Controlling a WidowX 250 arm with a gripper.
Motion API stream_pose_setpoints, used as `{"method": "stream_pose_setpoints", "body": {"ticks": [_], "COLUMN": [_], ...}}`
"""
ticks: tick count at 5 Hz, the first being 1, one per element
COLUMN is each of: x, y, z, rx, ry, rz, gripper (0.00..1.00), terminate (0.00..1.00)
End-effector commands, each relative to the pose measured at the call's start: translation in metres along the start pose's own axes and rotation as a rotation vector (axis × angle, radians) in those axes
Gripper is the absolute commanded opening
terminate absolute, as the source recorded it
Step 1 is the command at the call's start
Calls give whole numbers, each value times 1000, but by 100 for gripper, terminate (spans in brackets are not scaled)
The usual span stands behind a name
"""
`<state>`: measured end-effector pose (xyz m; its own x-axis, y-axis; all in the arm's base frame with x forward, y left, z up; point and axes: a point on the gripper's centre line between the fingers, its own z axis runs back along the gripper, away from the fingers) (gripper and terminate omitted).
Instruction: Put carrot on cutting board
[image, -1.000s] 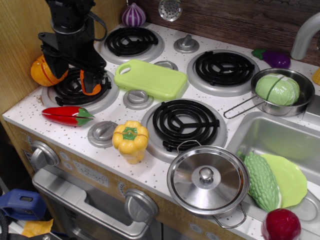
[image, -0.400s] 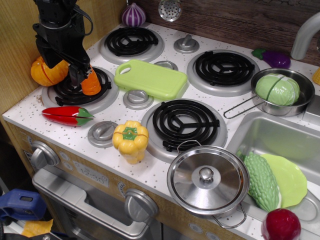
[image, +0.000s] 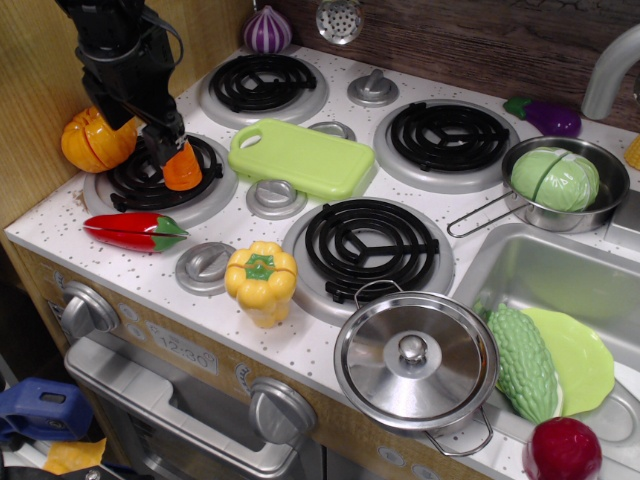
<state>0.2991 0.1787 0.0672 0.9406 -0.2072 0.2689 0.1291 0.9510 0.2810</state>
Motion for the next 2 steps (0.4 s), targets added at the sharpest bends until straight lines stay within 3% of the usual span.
{"method": "stream_pose_setpoints", "body": {"ticks": [1,2], "x": [14,17], "y": [7,5], "z": [12,3], "rx": [-2,-59], "ry": [-76,-88], "rz": [2,6], "gripper": [100,100], "terminate": [0,0]}}
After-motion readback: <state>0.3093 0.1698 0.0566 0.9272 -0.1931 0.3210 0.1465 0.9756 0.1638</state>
